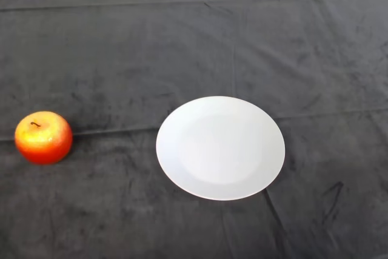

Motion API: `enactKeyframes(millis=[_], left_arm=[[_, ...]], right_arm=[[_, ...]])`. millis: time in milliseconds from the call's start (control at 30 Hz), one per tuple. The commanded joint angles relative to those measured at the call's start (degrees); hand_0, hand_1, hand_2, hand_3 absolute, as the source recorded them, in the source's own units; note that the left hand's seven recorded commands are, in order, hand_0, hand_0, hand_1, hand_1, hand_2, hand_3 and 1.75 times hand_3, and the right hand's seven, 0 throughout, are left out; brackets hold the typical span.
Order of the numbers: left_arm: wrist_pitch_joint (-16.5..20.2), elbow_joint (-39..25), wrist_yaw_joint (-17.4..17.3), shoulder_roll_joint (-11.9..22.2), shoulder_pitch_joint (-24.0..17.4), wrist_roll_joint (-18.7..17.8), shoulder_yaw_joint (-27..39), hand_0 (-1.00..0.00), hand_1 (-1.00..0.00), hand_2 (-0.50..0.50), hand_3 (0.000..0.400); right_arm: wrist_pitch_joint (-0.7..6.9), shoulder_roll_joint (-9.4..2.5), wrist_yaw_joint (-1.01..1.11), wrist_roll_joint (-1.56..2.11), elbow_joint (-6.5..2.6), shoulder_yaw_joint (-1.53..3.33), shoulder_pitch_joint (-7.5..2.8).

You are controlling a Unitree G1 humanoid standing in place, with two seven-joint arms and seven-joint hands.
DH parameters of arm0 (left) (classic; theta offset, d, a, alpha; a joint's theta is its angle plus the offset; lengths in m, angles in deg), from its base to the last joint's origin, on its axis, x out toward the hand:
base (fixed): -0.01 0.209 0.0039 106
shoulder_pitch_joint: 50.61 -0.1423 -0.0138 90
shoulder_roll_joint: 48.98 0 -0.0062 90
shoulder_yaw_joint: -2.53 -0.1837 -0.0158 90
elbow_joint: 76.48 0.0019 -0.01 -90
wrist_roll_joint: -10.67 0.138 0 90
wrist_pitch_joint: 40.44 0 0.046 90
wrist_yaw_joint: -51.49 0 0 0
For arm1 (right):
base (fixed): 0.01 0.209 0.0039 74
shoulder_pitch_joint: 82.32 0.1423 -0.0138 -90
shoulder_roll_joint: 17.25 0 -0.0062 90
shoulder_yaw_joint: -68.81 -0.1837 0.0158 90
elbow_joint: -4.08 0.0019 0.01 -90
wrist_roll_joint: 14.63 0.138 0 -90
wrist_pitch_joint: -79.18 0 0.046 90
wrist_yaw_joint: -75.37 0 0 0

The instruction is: Move the apple to the plate

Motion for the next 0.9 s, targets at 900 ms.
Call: enactKeyframes(millis=[900], left_arm=[[6.4,3.0,3.1,8.0,7.2,5.3,-3.0,0.00,0.00,0.00,0.000]], right_arm=[[0.07,0.48,-0.30,0.10,-1.94,0.21,-0.36]])
